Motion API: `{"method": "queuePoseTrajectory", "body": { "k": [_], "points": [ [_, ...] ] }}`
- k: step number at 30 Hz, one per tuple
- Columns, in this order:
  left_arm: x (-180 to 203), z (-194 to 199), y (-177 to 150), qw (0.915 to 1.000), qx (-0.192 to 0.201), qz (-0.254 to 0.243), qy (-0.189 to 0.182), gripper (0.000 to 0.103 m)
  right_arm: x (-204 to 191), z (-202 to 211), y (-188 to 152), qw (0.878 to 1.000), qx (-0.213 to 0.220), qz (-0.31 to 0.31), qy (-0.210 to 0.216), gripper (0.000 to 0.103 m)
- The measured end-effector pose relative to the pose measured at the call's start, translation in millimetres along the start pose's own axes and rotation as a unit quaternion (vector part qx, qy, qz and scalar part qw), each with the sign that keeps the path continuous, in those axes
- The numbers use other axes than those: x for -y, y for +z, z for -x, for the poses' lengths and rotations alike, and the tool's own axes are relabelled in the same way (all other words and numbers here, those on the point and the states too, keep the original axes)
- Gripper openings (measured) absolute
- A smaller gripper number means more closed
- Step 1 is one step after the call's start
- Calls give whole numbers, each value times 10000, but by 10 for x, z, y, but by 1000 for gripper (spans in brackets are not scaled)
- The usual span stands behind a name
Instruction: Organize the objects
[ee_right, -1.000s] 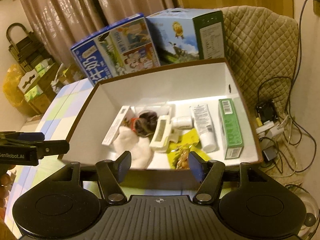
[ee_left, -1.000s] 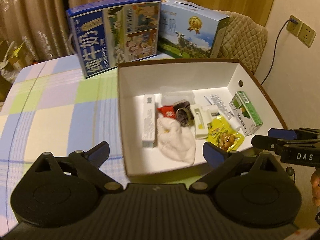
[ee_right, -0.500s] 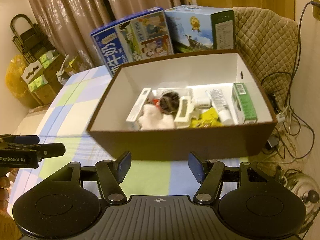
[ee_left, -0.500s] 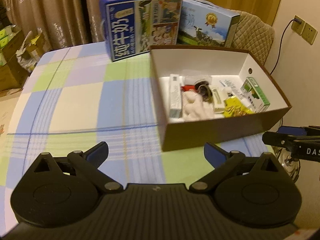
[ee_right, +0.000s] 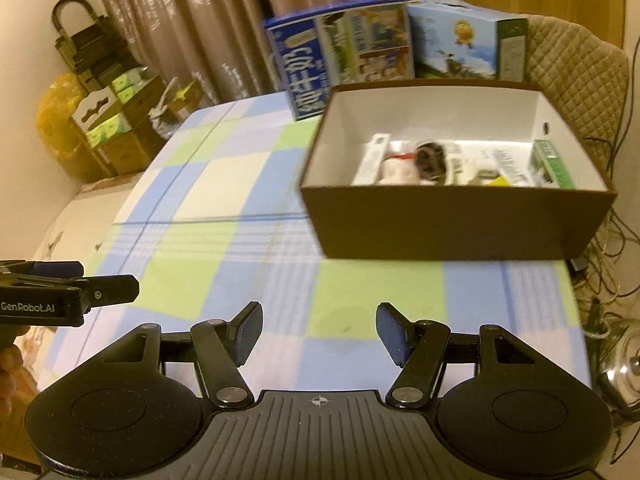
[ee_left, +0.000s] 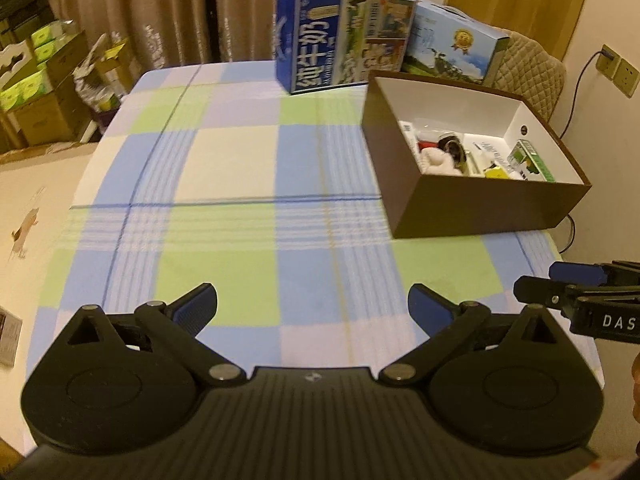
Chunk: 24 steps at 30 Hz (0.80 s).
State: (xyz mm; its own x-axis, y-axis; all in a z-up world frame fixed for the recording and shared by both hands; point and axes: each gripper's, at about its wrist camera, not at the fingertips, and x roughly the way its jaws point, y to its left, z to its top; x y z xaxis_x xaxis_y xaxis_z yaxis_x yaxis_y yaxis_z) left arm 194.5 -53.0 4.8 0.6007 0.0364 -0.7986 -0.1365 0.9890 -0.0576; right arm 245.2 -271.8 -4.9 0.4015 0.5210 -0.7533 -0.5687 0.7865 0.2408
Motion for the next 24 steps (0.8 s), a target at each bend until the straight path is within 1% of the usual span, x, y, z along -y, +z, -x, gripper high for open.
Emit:
{"method": "queuePoseTrajectory", "body": {
  "k": [9,18,24],
  "points": [
    [-390,263,-345,9998,2,125,127,100,-528,6,-284,9997,-96,162,147,60],
    [-581,429,-583,9999,30,71,131,100,-810,74,-441,9997,-15,169,188,60],
    [-669,492,-665,9999,48,65,152,100,-926,102,-494,9996,8,202,189,60]
  ]
}}
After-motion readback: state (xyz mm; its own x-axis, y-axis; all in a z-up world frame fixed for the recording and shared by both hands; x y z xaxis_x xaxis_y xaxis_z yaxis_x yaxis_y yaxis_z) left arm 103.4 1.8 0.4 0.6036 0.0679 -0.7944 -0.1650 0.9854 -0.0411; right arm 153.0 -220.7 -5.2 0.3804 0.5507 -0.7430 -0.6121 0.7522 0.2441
